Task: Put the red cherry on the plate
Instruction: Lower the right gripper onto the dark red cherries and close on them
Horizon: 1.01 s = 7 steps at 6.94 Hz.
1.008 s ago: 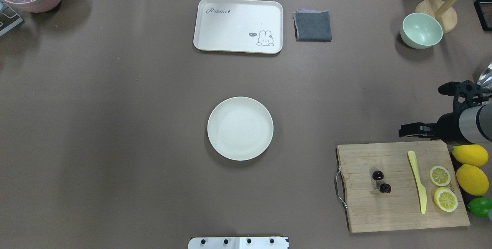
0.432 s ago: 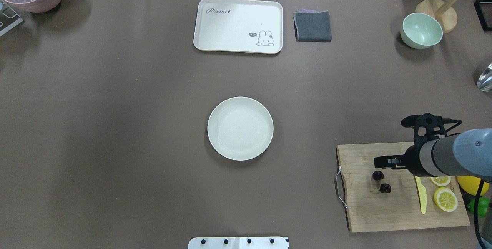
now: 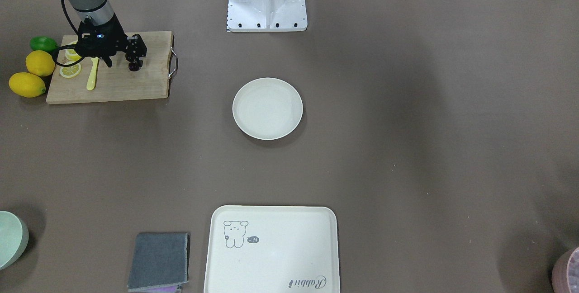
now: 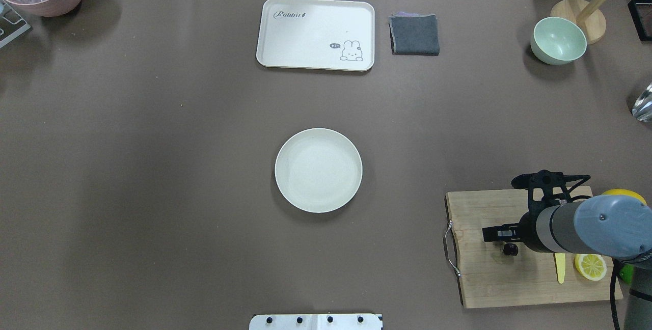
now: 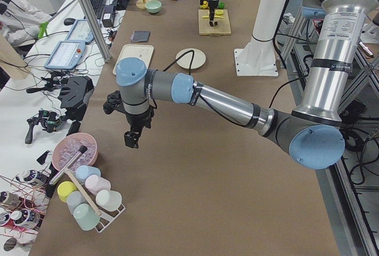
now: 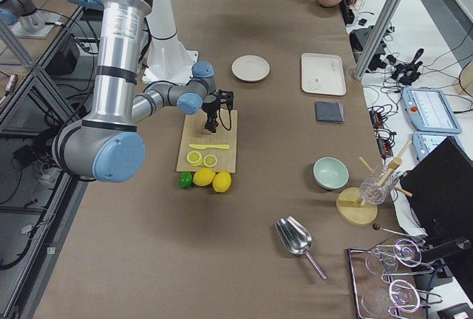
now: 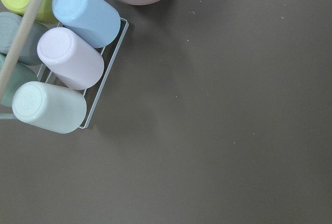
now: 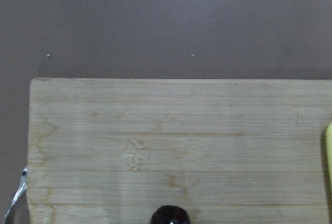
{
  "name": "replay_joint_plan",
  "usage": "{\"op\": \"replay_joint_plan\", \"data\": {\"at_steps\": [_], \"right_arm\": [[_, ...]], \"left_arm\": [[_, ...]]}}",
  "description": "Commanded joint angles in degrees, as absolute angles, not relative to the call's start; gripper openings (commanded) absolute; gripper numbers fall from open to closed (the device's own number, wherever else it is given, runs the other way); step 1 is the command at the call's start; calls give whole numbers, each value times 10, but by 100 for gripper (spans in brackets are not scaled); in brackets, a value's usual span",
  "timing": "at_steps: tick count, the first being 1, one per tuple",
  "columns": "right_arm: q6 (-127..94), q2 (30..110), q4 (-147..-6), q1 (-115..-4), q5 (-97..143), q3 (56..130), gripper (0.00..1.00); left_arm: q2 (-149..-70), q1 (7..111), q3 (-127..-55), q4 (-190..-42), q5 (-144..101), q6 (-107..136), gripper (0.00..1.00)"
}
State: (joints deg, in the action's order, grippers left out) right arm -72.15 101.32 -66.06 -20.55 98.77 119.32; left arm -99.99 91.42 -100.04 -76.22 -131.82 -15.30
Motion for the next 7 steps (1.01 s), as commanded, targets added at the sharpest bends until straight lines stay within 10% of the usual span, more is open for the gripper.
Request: {"op": "replay_joint_plan", "data": {"at_steps": [1, 7], "right_arm": [[-715, 1010, -662, -192, 983, 1189, 62], [-683, 1007, -684, -220, 989, 1195, 0]], "left_arm": [[-995, 914, -998, -763, -1318, -150, 98], [-983, 914, -997, -764, -1319, -150, 98]]}}
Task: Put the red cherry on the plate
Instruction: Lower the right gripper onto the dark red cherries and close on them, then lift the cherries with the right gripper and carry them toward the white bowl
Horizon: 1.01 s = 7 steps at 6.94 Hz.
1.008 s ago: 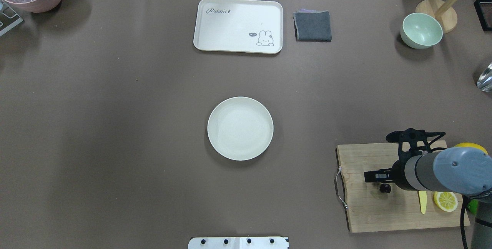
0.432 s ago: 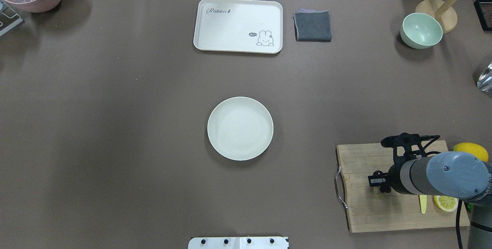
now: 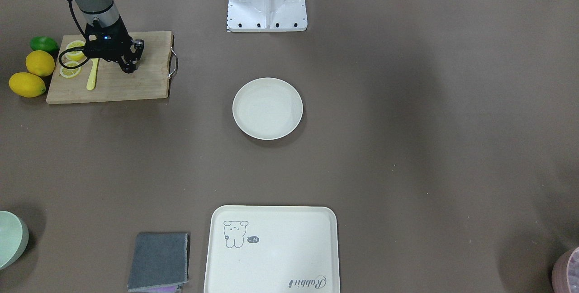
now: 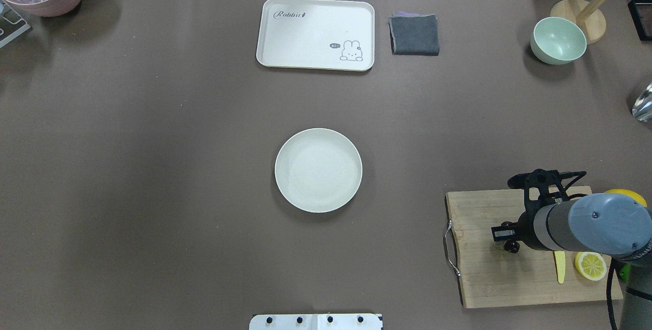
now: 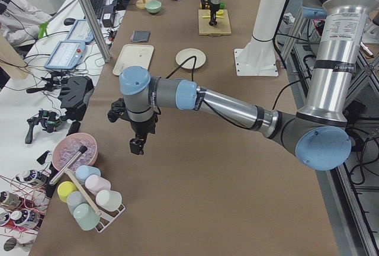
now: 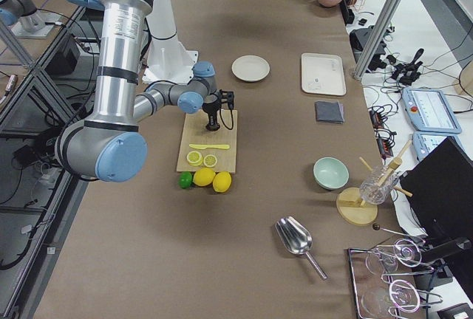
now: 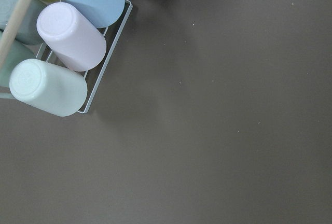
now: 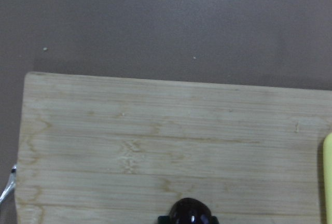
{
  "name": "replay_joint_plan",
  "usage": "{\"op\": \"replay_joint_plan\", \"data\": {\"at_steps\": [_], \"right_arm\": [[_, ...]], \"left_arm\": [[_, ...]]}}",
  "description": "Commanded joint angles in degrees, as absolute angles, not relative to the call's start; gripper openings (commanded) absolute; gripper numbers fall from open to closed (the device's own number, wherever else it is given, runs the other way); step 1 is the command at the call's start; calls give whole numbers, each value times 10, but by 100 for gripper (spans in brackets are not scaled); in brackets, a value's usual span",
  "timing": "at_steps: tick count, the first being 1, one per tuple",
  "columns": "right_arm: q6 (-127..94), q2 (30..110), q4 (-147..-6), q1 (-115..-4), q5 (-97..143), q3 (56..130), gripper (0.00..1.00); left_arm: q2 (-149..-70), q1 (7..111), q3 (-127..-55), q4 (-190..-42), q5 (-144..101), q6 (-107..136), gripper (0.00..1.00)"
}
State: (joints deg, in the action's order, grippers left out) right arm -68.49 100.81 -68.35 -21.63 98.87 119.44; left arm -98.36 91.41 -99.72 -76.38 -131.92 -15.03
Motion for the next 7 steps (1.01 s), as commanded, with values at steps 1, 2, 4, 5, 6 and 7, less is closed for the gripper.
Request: {"op": "replay_joint_plan", "data": {"at_steps": [1, 2, 4, 5, 6, 7], "right_arm": [[-683, 999, -685, -230, 991, 1202, 0], [-683, 963, -706, -247, 1002, 1203, 0], [-692, 809, -879, -255, 1005, 1201, 0], [-706, 742, -945, -251, 1006, 1195, 0], [-740, 675, -973, -245, 1005, 1169, 0], [-768, 598, -979, -242, 1005, 1106, 0]], "left_arm": [[-983, 914, -994, -764, -1319, -150, 98], [-983, 913, -992, -764, -1319, -150, 98], [-976, 912, -994, -764, -1319, -151, 98], [-976, 912, -993, -764, -1319, -151, 98], [-975, 912, -991, -764, -1319, -151, 98], [-963, 912, -992, -765, -1320, -152, 98]]}}
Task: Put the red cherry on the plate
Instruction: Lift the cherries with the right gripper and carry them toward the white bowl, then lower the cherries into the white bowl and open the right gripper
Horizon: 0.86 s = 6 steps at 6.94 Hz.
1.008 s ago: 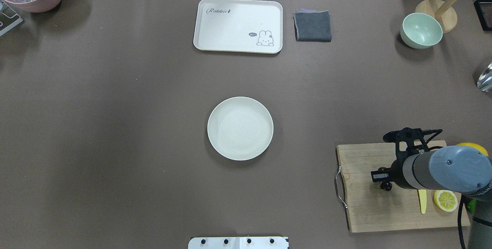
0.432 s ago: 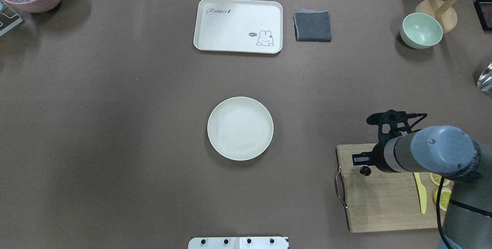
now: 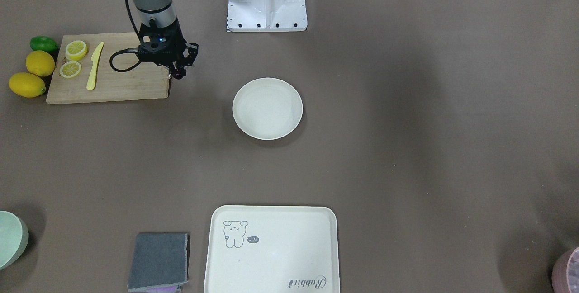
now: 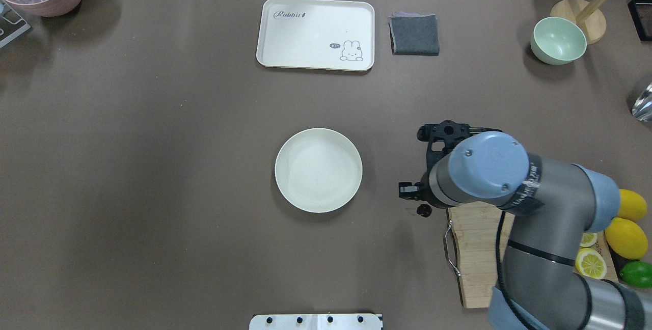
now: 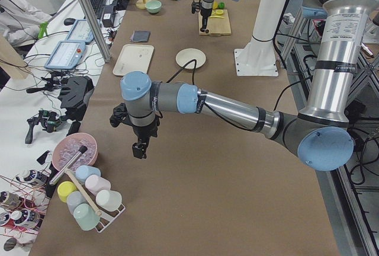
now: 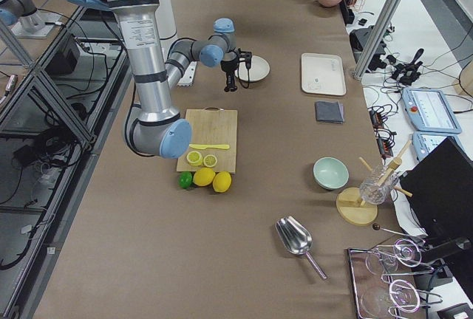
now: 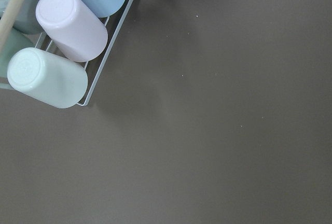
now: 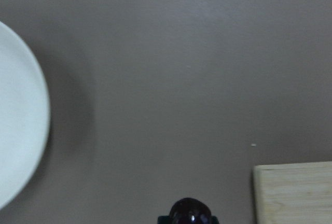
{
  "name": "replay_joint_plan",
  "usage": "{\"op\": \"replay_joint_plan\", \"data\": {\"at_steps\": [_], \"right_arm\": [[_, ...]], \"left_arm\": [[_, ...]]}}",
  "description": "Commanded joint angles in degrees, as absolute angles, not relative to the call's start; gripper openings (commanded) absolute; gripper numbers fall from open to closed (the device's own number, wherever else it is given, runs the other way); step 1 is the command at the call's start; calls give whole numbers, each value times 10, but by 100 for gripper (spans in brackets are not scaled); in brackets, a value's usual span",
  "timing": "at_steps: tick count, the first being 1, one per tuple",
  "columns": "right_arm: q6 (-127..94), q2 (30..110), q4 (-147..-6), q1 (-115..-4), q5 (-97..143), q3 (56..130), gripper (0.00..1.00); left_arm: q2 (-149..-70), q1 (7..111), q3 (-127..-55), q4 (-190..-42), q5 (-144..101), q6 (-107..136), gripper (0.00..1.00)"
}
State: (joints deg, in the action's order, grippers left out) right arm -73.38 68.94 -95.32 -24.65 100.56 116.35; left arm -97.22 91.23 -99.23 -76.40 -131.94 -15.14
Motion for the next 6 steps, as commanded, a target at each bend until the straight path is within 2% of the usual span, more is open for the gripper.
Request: {"op": "replay_joint_plan", "data": {"at_steps": [1, 3, 4, 5, 6], "right_arm": [[-788, 528, -990, -242, 1005, 1046, 0], [-825, 438, -990, -242, 1000, 944, 0], [-836, 412, -988, -243, 999, 913, 12], [-860, 411, -974, -246, 999, 909, 99], [-867, 412, -967, -251, 999, 904, 100]], "left_arm": [[-961, 912, -991, -772, -1319, -152, 98], [-955, 912, -992, -774, -1319, -152, 98], [-954, 911, -991, -774, -1319, -152, 98], [-954, 912, -991, -774, -1319, -152, 98], [-954, 912, -991, -774, -1319, -152, 98]]}}
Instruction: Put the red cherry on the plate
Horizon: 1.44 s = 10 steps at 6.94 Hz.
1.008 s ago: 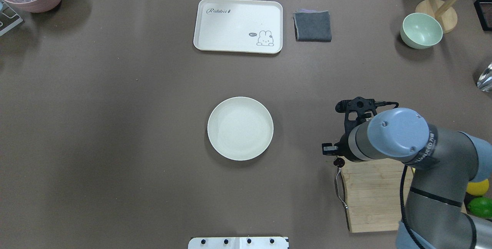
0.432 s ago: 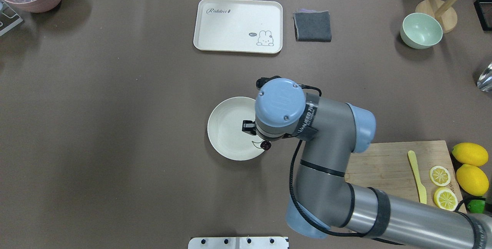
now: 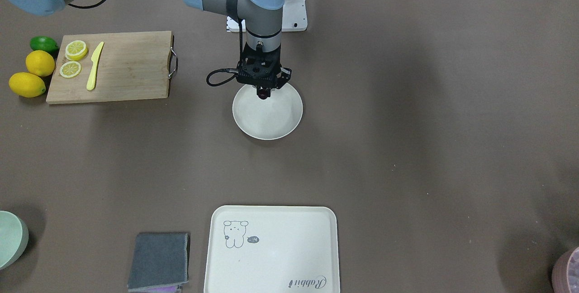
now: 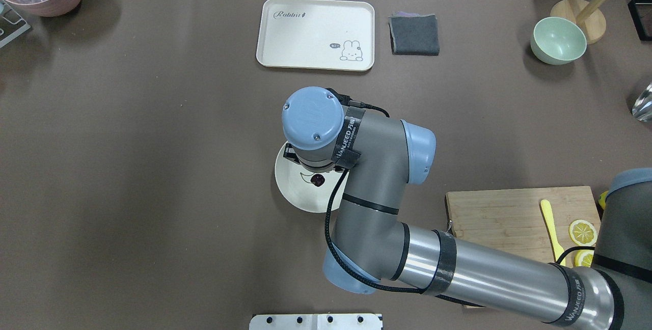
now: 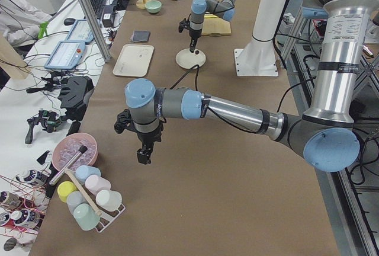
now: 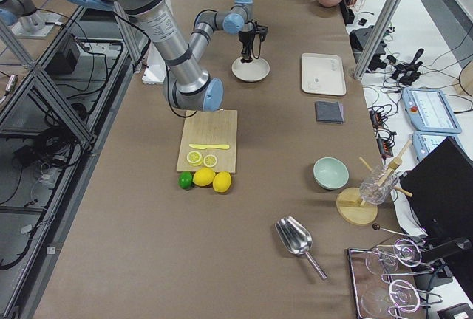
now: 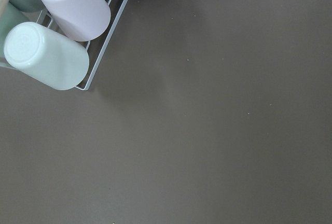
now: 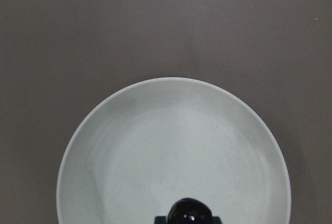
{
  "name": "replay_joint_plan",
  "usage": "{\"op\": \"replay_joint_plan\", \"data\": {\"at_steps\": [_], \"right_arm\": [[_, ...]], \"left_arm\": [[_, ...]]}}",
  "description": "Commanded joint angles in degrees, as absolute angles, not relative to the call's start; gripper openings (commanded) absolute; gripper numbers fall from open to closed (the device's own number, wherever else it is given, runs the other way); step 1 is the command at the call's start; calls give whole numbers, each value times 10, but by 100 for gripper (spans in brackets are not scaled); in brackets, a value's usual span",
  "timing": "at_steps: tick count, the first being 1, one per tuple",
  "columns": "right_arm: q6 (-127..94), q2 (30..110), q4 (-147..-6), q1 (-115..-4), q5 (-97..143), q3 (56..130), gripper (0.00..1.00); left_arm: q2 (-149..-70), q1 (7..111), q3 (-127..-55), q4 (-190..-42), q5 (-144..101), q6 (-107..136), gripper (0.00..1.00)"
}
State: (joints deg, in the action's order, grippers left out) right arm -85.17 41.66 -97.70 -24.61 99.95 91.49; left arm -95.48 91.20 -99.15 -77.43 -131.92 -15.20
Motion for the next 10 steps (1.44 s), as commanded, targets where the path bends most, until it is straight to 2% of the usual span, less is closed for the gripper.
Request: {"op": "replay_joint_plan", "data": {"at_steps": [1, 4, 5, 8, 10], "right_arm": [[-864, 412, -969, -257, 1001, 907, 100], [-843, 425, -973, -318, 1009, 911, 100], [-794, 466, -972, -362, 1047, 928, 100], [-507, 652, -973, -509, 1148, 1074, 100], [-305, 766, -970, -648, 1227, 1093, 100]], "left_arm": [[-948, 912, -995, -774, -1319, -153, 98], [-933, 912, -991, -789, -1318, -150, 98], [-919, 912, -988, -787, -1319, -149, 98], [-908, 907, -991, -834, -1320, 29, 98], [-877, 907, -977, -909, -1320, 32, 98]]}}
